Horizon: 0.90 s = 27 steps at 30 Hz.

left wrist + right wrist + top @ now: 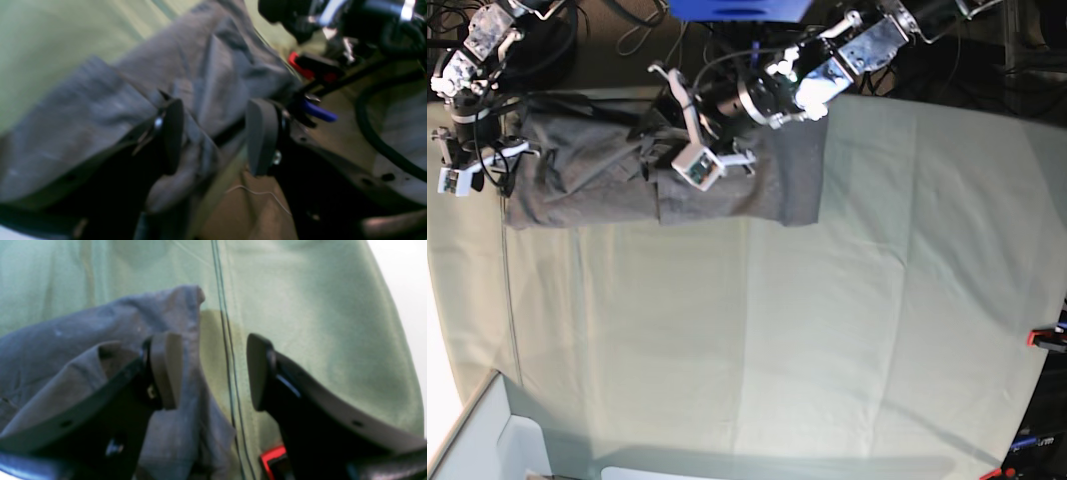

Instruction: Layout the t-shirt on the table in an organized manner, then fold the t-shirt properly

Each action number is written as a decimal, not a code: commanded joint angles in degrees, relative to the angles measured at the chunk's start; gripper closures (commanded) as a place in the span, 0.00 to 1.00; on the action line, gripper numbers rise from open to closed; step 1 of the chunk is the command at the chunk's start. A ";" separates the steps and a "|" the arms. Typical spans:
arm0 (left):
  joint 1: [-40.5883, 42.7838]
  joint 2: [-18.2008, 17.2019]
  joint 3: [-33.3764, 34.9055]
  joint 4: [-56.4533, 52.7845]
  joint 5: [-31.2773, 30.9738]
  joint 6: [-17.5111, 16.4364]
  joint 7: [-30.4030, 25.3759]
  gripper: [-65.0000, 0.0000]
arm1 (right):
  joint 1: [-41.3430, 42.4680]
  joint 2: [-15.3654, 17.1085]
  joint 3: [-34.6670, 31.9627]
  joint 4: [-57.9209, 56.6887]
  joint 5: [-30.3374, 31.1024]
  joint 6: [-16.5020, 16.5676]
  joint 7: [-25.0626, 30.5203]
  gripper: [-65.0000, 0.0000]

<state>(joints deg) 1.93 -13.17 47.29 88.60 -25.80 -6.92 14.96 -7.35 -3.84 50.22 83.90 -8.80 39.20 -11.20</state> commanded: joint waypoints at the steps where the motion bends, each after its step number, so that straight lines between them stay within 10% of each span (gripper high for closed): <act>1: -0.22 0.29 0.23 0.85 -0.35 -0.60 -1.29 0.55 | 0.28 0.63 0.11 0.98 0.75 0.80 1.49 0.52; 12: 1.80 -4.02 -9.79 4.46 -0.35 -0.16 -1.29 0.55 | -0.34 0.54 -2.88 -2.89 0.75 0.80 1.40 0.37; 27: 14.81 -4.37 -54.54 5.51 -6.95 -0.69 -1.38 0.55 | -0.25 1.77 -3.05 -13.44 0.84 0.80 1.40 0.33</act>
<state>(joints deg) 17.06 -16.97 -7.14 93.32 -32.75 -7.42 15.03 -7.68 -2.24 47.13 70.41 -7.16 39.11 -7.73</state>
